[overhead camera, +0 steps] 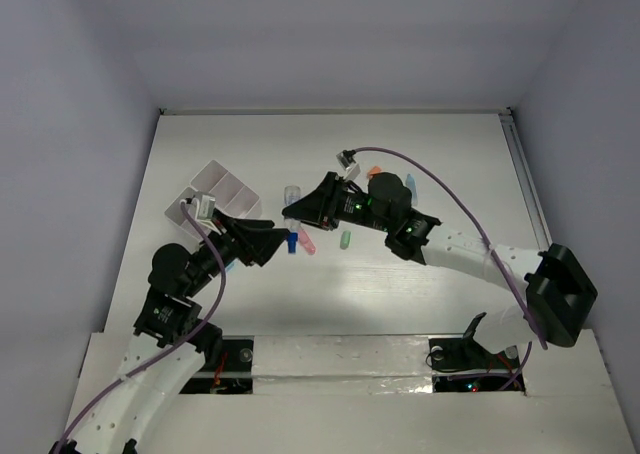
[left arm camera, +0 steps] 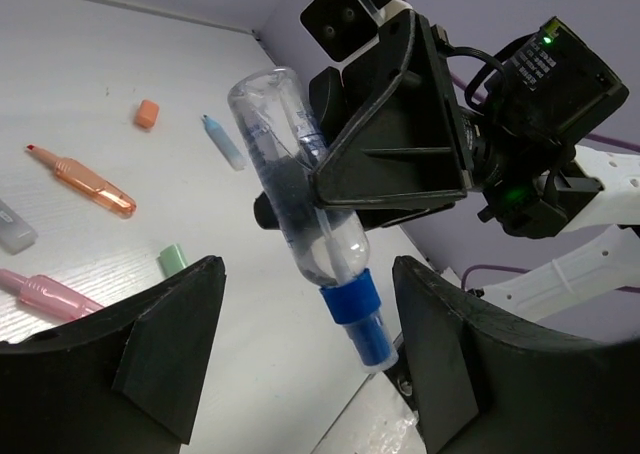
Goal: Sort the stationery into containers
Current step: Pick up the stationery from the center of the board, then place the stationery in the storage box.
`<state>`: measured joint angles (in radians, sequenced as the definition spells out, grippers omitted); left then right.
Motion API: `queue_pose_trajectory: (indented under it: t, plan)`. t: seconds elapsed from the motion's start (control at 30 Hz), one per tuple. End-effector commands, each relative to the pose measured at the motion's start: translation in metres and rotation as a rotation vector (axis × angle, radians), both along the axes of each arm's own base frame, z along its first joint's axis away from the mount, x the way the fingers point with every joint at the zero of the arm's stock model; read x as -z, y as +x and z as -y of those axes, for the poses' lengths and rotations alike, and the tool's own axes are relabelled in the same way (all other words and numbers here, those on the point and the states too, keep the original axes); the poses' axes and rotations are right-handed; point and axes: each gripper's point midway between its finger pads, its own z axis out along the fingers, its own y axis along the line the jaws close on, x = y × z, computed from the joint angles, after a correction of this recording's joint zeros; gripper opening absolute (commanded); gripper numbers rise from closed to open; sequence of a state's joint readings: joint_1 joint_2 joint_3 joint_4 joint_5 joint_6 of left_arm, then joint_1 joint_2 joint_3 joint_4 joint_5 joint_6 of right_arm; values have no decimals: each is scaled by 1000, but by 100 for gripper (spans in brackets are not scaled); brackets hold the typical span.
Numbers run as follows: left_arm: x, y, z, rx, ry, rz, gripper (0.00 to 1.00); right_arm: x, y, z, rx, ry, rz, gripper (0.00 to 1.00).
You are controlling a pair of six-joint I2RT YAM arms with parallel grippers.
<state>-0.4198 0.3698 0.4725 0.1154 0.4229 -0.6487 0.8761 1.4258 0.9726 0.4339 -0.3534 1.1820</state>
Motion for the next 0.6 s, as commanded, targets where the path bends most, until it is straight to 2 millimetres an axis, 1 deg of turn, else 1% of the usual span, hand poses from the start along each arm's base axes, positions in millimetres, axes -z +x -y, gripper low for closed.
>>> queue_pose_trajectory:
  t: [0.0,0.07,0.2,0.37,0.43,0.5,0.53,0.57]
  plan:
    - [-22,1,7,38,-44,70,66,-35,-9,0,-62,135,40,18]
    - [-23,2,10,49,-46,71,66,-30,-9,-2,-74,136,28,18]
    - [-18,5,15,70,-31,49,62,-33,-9,-4,-77,145,39,18]
    - [-17,5,16,80,-34,38,54,-30,-6,-5,-64,140,40,18]
    - [-15,5,17,85,-30,30,53,-29,-2,-5,-65,142,35,18]
    - [-12,6,15,69,-13,28,54,-30,-4,-6,-84,159,13,18]
    - [-11,6,14,65,-6,31,55,-27,-8,-8,-113,159,-3,18]
    - [-13,6,14,66,-2,40,55,-25,-6,-8,-122,168,-38,18]
